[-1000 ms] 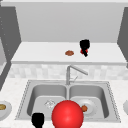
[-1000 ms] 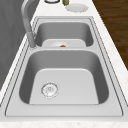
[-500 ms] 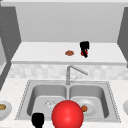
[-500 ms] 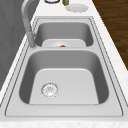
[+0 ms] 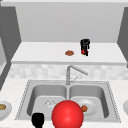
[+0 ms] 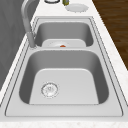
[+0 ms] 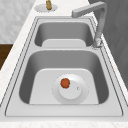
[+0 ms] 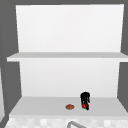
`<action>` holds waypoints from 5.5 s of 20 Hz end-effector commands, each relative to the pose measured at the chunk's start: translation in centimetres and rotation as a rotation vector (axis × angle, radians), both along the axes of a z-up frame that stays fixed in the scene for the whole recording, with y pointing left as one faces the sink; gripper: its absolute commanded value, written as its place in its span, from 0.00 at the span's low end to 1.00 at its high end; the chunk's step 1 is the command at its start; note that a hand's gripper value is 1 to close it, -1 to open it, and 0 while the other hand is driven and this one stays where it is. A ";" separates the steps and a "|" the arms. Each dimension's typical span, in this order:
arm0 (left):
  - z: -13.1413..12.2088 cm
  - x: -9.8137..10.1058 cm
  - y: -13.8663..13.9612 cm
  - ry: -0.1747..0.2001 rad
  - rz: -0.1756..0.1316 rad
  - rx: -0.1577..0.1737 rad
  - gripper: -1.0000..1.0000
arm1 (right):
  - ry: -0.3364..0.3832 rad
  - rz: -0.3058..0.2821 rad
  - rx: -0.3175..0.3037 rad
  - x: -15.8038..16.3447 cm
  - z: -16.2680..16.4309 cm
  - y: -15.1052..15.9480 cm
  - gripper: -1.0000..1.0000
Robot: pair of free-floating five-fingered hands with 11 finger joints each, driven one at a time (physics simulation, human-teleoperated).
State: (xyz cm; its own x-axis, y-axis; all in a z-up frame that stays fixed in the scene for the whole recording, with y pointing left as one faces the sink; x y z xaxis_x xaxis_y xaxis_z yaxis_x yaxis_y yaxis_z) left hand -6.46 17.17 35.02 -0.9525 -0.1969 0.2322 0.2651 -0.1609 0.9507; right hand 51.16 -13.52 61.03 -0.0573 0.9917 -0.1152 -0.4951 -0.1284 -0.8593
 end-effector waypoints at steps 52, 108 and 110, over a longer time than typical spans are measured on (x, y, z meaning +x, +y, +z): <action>0.0 0.0 0.0 0.000 0.000 0.000 0.50 | 0.246 0.208 0.125 -0.3 1.1 9.7 0.00; 0.0 0.0 0.0 0.000 0.000 0.000 0.50 | -0.093 0.174 0.229 -4.9 5.0 10.1 1.00; 0.0 0.0 0.0 0.000 0.000 0.000 0.50 | -0.097 0.167 0.225 -6.4 5.7 9.9 1.00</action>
